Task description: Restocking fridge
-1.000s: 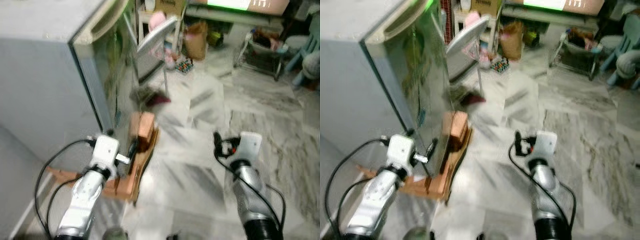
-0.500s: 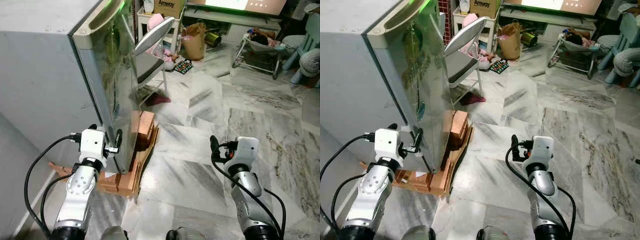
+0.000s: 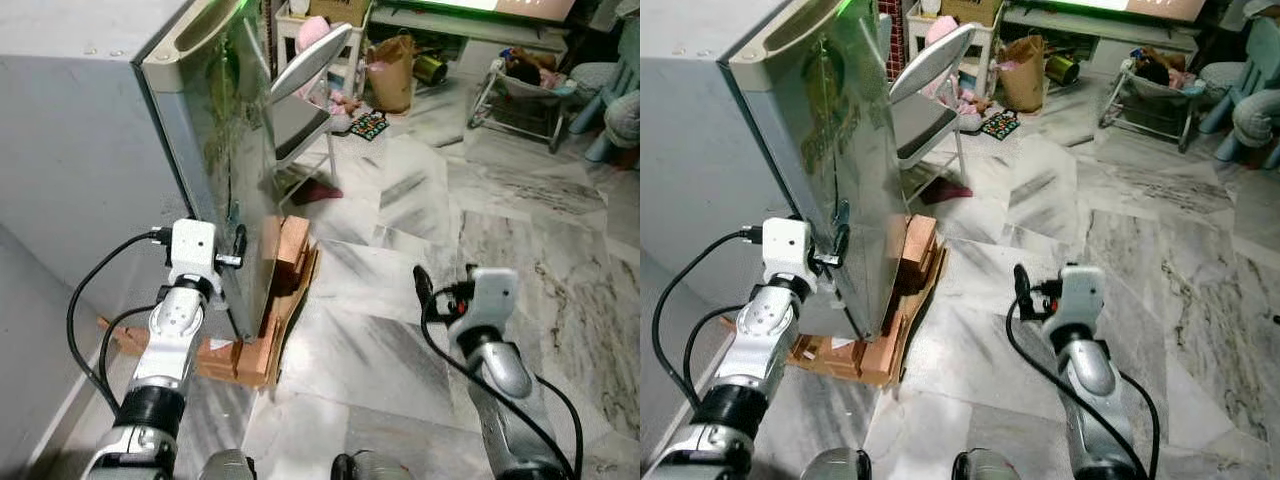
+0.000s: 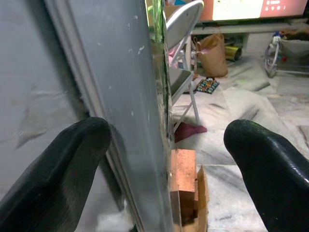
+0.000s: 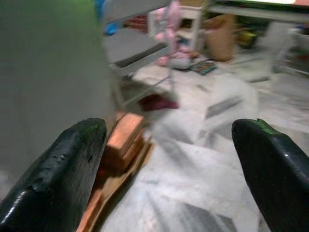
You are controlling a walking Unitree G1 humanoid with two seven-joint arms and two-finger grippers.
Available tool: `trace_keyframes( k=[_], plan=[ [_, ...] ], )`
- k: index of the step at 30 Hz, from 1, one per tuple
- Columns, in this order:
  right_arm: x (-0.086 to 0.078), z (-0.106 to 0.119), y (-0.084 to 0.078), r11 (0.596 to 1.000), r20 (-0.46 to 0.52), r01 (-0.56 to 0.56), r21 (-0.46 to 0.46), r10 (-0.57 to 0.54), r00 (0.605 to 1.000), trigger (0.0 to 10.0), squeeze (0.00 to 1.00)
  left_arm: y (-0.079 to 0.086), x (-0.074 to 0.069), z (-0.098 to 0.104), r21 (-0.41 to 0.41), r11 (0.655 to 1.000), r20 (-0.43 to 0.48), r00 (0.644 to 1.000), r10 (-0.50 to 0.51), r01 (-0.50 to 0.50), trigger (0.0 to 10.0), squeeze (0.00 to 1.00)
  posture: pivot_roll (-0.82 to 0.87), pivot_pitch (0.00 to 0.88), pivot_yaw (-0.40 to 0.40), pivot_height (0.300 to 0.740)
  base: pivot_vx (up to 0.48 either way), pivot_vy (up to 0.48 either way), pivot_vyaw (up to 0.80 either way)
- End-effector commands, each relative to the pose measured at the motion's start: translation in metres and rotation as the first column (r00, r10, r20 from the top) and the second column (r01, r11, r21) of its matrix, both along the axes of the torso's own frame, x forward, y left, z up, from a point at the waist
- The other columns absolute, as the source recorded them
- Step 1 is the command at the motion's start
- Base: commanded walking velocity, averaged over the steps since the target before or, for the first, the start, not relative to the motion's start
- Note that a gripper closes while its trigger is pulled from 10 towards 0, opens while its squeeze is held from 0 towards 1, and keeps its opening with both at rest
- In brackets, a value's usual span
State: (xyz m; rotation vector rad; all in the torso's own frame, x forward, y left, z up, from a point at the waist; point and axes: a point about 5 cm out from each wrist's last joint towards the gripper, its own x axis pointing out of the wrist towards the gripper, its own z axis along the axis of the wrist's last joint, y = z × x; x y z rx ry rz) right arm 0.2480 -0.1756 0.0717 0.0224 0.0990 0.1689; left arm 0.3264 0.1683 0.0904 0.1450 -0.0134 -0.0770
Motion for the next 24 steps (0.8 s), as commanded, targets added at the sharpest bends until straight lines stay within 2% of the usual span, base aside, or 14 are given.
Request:
trace_keyframes(
  k=[1, 5, 10, 12, 14, 18, 19, 21, 22, 23, 24],
  plan=[
    [-0.005, 0.008, 0.007, 0.997, 0.018, -0.082, 0.000, 0.082, 0.996, 10.0, 0.00, 0.003, 0.004, 0.001, 0.013, 1.000, 0.004, 1.000, 0.020, -0.020, 10.0, 0.00, 0.00, 0.114, -0.057, 0.740, 0.000, 0.000, 0.00],
    [-0.024, 0.009, 0.016, 0.967, -0.016, -0.253, 0.012, 0.254, 0.967, 10.0, 0.00, 0.007, 0.009, 0.003, 0.020, 0.999, 0.011, 0.999, 0.041, -0.041, 10.0, 0.00, -0.01, 0.119, -0.053, 0.740, 0.000, 0.000, 0.00],
    [-0.029, 0.008, 0.009, 0.968, -0.037, -0.251, -0.001, 0.250, 0.967, 10.0, 0.00, 0.010, 0.011, 0.002, 0.025, 0.998, 0.014, 0.998, 0.059, -0.060, 10.0, 0.00, -0.02, 0.123, -0.050, 0.740, 0.000, 0.000, 0.00],
    [-0.030, 0.009, 0.007, 0.968, -0.044, -0.251, -0.002, 0.251, 0.967, 10.0, 0.00, 0.009, 0.010, 0.001, 0.001, 0.999, 0.007, 0.998, 0.055, -0.055, 10.0, 0.00, -0.02, 0.124, -0.048, 0.740, 0.000, 0.000, 0.00],
    [-0.031, 0.008, 0.005, 0.967, -0.053, -0.255, -0.001, 0.254, 0.966, 10.0, 0.00, 0.006, 0.011, 0.000, -0.011, 0.999, 0.007, 0.999, 0.033, -0.033, 10.0, 0.00, -0.02, 0.124, -0.048, 0.740, 0.000, 0.000, 0.00],
    [-0.037, -0.007, 0.004, 0.951, -0.158, -0.309, 0.033, 0.310, 0.938, 10.0, 0.00, -0.013, 0.015, 0.007, -0.023, 0.997, 0.023, 0.997, -0.069, 0.069, 10.0, 0.00, -0.01, 0.124, -0.052, 0.740, 0.000, 0.000, 0.00],
    [-0.039, -0.013, 0.003, 0.948, -0.186, -0.317, 0.018, 0.315, 0.931, 10.0, 0.00, -0.020, 0.017, 0.010, -0.024, 0.995, 0.031, 0.995, -0.098, 0.099, 10.0, 0.00, -0.01, 0.125, -0.055, 0.740, 0.000, 0.000, 0.00],
    [-0.049, -0.027, -0.001, 0.948, -0.251, -0.318, 0.025, 0.314, 0.916, 10.0, 0.00, -0.054, 0.022, 0.022, -0.049, 0.973, 0.061, 0.973, -0.221, 0.224, 10.0, 0.00, 0.00, 0.123, -0.058, 0.740, 0.000, 0.000, 0.00],
    [-0.050, -0.030, -0.002, 0.948, -0.260, -0.315, 0.035, 0.313, 0.913, 10.0, 0.00, -0.072, 0.021, 0.028, -0.081, 0.952, 0.070, 0.954, -0.290, 0.295, 10.0, 0.00, 0.00, 0.123, -0.058, 0.740, 0.000, 0.000, 0.00],
    [-0.051, -0.031, -0.002, 0.949, -0.265, -0.314, 0.040, 0.313, 0.912, 10.0, 0.00, -0.083, 0.021, 0.031, -0.104, 0.934, 0.077, 0.939, -0.334, 0.341, 10.0, 0.00, 0.00, 0.122, -0.059, 0.740, 0.000, 0.000, 0.00],
    [-0.053, -0.034, -0.002, 0.949, -0.276, -0.311, 0.051, 0.312, 0.909, 10.0, 0.00, -0.113, 0.015, 0.041, -0.101, 0.884, 0.113, 0.888, -0.445, 0.456, 10.0, 0.00, 0.00, 0.120, -0.059, 0.740, 0.000, 0.000, 0.00]
  ],
)
